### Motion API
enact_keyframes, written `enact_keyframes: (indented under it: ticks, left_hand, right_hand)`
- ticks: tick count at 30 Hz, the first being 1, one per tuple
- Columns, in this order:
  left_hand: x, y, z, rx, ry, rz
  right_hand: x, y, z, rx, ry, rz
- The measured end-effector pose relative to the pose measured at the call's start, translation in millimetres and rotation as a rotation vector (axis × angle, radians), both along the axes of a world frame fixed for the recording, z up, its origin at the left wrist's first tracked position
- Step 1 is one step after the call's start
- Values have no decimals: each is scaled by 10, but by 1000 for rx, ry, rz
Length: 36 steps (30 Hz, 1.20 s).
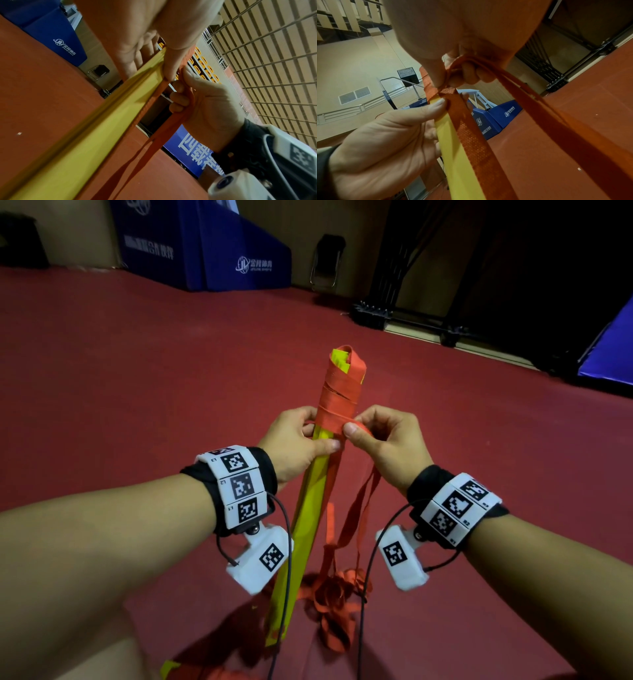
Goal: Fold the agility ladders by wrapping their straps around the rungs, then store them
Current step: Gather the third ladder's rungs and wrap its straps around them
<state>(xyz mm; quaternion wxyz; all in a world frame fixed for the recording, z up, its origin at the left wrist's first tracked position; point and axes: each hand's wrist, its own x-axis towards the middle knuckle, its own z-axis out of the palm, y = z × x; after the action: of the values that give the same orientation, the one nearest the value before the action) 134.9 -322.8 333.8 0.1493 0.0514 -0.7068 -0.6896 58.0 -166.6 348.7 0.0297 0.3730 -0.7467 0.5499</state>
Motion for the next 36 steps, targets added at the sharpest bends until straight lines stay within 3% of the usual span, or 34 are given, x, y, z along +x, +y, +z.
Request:
enact_keyframes:
  ticks: [13,21,28,36]
  left_hand:
    - [47,10,70,48,26,43]
    - [35,-11,93,125,-6,-10]
    - [50,-7,94,159,51,27]
    - [85,-16,93,-4,108,137]
  right_hand:
    - [-44,48,-14,61,-11,-50]
    - [-24,79,-3,144,68,41]
    - [39,24,21,45,101,3]
    - [42,-29,36,-68,102,-4]
